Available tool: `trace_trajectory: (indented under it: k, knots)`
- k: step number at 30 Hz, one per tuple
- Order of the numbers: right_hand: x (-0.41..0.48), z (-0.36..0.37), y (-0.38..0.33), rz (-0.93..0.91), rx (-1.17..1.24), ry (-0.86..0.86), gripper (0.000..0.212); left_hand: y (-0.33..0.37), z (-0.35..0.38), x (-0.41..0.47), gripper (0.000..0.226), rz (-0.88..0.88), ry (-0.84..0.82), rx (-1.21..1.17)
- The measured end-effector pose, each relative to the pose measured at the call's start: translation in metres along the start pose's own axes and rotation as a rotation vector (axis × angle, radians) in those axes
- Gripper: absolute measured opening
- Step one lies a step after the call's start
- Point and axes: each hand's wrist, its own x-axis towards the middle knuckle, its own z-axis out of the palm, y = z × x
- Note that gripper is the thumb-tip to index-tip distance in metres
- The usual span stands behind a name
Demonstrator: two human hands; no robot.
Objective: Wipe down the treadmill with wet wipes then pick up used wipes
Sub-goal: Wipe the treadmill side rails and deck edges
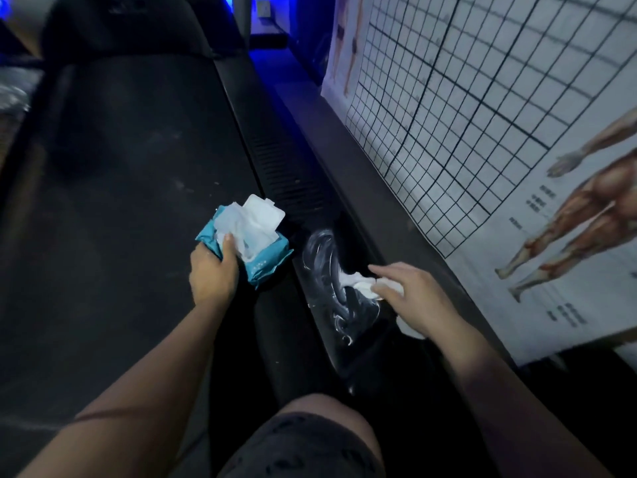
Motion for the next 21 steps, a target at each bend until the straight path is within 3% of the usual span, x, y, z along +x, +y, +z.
trace_trajectory:
  k: [3, 7, 11, 16, 21]
  knots:
    - [0.007, -0.012, -0.007, 0.017, 0.053, 0.042, 0.028, -0.011, -0.001, -0.019, 0.07, 0.042, 0.069, 0.14]
    - [0.01, -0.004, -0.014, -0.007, -0.042, -0.104, 0.025, -0.032, 0.006, -0.042, 0.069, 0.22, 0.109, 0.465]
    - [0.015, 0.018, -0.012, -0.011, -0.193, -0.141, 0.02, -0.033, 0.015, -0.04, 0.072, 0.267, 0.166, 0.46]
    - [0.039, 0.035, -0.012, 0.058, 0.016, 0.058, 0.015, -0.035, 0.015, -0.041, 0.063, 0.384, 0.144, 0.465]
    - [0.033, 0.033, -0.013, 0.075, -0.03, 0.088, 0.033, -0.034, 0.014, -0.039, 0.058, 0.381, 0.096, 0.448]
